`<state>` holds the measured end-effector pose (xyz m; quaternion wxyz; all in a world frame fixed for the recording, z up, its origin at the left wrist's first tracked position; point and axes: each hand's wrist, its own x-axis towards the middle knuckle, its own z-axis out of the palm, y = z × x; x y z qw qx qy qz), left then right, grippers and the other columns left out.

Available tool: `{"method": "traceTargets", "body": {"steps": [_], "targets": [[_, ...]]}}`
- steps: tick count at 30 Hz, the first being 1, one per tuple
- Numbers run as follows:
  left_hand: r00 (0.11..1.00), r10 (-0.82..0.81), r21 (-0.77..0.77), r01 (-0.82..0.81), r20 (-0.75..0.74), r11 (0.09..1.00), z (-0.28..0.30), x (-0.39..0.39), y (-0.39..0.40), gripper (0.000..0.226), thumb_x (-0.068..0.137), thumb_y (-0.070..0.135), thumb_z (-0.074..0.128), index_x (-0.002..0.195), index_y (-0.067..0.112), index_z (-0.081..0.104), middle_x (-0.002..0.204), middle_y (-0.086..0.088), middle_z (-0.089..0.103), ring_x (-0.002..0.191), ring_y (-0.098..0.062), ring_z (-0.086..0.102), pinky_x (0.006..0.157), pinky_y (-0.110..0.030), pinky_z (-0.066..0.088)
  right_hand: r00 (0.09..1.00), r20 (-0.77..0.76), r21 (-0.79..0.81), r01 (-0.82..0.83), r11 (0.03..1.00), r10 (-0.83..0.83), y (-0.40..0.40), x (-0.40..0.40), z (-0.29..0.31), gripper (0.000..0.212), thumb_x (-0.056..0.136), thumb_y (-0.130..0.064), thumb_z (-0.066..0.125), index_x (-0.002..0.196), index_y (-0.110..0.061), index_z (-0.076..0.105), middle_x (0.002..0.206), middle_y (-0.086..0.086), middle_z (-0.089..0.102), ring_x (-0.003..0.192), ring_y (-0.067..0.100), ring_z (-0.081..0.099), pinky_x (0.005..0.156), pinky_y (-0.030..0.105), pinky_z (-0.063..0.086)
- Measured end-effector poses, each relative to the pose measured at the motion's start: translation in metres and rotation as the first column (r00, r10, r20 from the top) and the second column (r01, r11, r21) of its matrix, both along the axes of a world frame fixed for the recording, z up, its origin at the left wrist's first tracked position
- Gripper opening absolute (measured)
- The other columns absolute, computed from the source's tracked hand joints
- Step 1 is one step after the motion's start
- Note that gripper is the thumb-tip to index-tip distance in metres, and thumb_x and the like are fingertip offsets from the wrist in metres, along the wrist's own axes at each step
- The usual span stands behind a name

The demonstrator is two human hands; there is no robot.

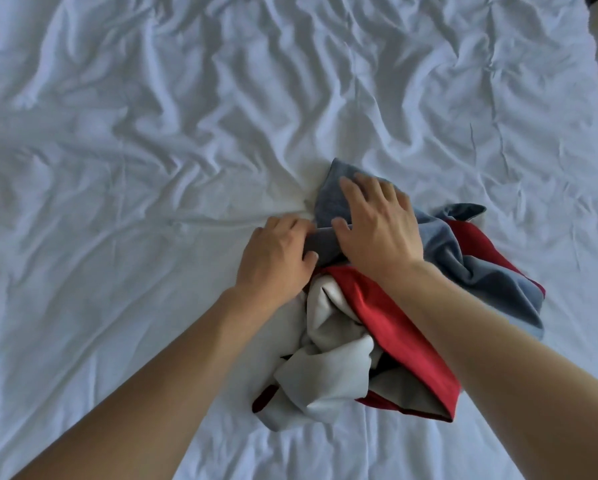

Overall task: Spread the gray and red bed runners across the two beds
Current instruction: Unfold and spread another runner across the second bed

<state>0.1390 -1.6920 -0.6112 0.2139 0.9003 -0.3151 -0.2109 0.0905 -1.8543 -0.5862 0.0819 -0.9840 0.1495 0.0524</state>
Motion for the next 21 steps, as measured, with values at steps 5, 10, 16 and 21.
{"method": "traceTargets", "body": {"steps": [5, 10, 16, 21], "targets": [[1.0, -0.003, 0.14, 0.004, -0.007, 0.99, -0.018, 0.0, 0.002, 0.039, 0.087, 0.03, 0.063, 0.124, 0.017, 0.056, 0.112, -0.004, 0.064, 0.102, -0.027, 0.058, 0.086, -0.037, 0.043, 0.988, -0.143, -0.058, 0.056, 0.997, -0.064, -0.009, 0.032, -0.018, 0.062, 0.089, -0.024, 0.058, 0.146, -0.015, 0.035, 0.123, 0.009, 0.059, 0.115, 0.031, 0.054, 0.105, 0.042, 0.033], [0.999, 0.042, 0.023, -0.042, -0.005, 0.999, -0.015, -0.002, 0.013, 0.018, 0.086, 0.019, 0.058, 0.104, 0.018, 0.059, 0.089, 0.0, 0.065, 0.079, -0.024, 0.061, 0.074, -0.035, 0.045, 1.0, -0.001, 0.005, 0.012, 1.0, -0.012, 0.004, 0.035, -0.016, 0.028, 0.077, -0.007, 0.055, 0.105, -0.013, 0.058, 0.09, 0.003, 0.066, 0.085, 0.028, 0.06, 0.091, 0.037, 0.034], [0.937, 0.339, -0.142, -0.348, -0.083, 0.927, -0.002, 0.008, 0.041, 0.02, 0.086, 0.03, 0.059, 0.105, 0.024, 0.054, 0.097, 0.008, 0.059, 0.082, -0.013, 0.057, 0.071, -0.031, 0.047, 0.956, 0.25, 0.255, -0.219, 0.942, 0.155, 0.045, 0.051, 0.007, 0.016, 0.076, -0.016, 0.056, 0.09, -0.012, 0.063, 0.08, -0.001, 0.068, 0.077, 0.023, 0.062, 0.091, 0.032, 0.038], [0.834, 0.501, -0.152, -0.54, -0.232, 0.828, 0.002, 0.035, 0.049, 0.019, 0.088, 0.036, 0.061, 0.075, 0.029, 0.049, 0.07, 0.01, 0.059, 0.069, -0.008, 0.058, 0.054, -0.023, 0.037, 0.929, 0.338, 0.276, -0.252, 0.928, 0.152, 0.072, 0.068, 0.017, 0.026, 0.072, -0.012, 0.063, 0.098, -0.015, 0.064, 0.085, -0.003, 0.067, 0.08, 0.023, 0.061, 0.09, 0.031, 0.038]]}}
